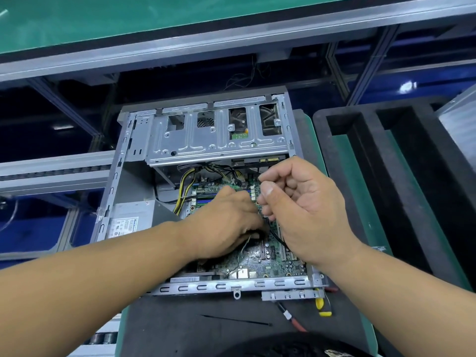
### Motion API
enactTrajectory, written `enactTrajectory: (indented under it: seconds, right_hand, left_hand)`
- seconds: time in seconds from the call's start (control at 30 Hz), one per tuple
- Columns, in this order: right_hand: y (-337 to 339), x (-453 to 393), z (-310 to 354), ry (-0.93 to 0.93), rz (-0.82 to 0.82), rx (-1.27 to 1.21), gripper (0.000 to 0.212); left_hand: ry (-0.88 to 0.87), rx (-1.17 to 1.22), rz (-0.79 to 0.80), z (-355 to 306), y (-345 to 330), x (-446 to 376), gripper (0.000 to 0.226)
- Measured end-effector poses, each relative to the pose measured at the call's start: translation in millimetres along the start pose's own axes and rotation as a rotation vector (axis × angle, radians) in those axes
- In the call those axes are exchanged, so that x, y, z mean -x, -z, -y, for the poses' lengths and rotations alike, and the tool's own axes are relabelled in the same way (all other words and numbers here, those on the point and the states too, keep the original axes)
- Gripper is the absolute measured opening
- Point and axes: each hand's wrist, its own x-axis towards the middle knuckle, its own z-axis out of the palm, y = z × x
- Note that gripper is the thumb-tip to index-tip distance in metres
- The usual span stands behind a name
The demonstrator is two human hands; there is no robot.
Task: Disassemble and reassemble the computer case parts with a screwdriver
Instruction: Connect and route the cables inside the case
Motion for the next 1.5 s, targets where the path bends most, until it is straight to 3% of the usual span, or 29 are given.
enactTrajectory:
  seconds: [0.17,0.3,0.4,0.57,0.93,1.3,1.5]
  right_hand:
    - [0.3,0.3,2.1,0.004,-0.011,0.01,0.01]
    - [-0.5,-0.1,2.5,-0.012,-0.018,-0.011,0.011]
    - [-0.6,0.0,3.1,-0.025,-0.014,-0.031,0.01]
    - [-0.6,0.0,4.3,-0.026,-0.006,-0.037,0.008]
    - [0.2,-0.3,5.5,-0.02,0.007,-0.054,0.008]
    - [-0.6,-0.6,4.8,-0.01,0.009,-0.043,0.009]
    - [-2.2,-1.0,5.0,-0.012,0.005,-0.056,0.01]
  left_hand:
    - [0.068,0.013,0.024,2.8,-2.3,-3.7,0.02]
    - [0.075,0.022,0.057,-0.9,-2.8,-0.8,0.04]
    - [0.108,0.07,0.045,-3.2,-2.8,-0.8,0.02]
    - [0.097,-0.024,0.139,-10.3,-14.1,-2.1,0.006]
    - [0.016,-0.099,0.213,-9.5,-31.1,-8.3,0.006]
    - [-0.068,-0.259,0.132,-11.0,-32.6,-9.0,0.032]
    - [-0.068,-0.391,0.165,-14.6,-30.8,-12.8,0.049]
